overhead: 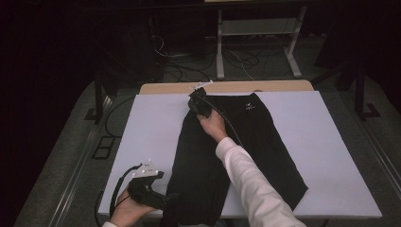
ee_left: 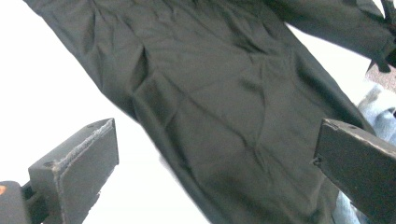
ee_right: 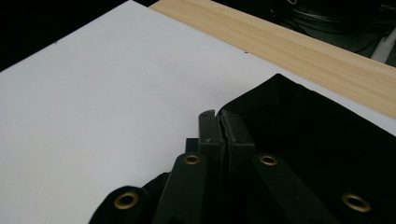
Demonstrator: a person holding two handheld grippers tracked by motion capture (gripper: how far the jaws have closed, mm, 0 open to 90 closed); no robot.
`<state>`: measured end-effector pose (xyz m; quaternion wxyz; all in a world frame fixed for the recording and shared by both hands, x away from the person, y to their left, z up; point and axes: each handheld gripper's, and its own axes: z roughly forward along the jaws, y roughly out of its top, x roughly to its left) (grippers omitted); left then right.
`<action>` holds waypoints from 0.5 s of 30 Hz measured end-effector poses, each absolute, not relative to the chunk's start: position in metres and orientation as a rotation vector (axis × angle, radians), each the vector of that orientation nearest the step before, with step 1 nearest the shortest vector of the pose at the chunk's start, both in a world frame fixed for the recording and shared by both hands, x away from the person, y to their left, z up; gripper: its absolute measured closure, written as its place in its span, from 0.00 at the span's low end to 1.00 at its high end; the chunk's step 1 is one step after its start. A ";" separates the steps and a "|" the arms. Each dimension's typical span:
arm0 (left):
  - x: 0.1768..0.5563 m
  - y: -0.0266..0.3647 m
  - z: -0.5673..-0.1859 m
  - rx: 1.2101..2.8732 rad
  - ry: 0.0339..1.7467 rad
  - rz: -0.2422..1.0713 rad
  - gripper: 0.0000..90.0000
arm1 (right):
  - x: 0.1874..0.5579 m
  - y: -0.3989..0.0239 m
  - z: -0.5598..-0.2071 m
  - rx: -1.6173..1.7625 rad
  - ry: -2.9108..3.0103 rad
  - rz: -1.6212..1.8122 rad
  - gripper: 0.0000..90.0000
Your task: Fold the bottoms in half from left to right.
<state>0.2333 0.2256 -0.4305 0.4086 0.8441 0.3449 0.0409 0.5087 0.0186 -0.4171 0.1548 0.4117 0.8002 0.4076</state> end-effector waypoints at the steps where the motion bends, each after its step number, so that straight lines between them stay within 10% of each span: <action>1: 0.233 0.226 -0.431 2.127 0.869 0.103 0.00 | 0.509 0.018 -0.417 1.176 2.292 1.170 0.96; 15: 0.230 0.235 -0.439 2.121 0.901 -0.024 0.11 | 0.508 0.018 -0.417 1.171 2.291 1.190 0.96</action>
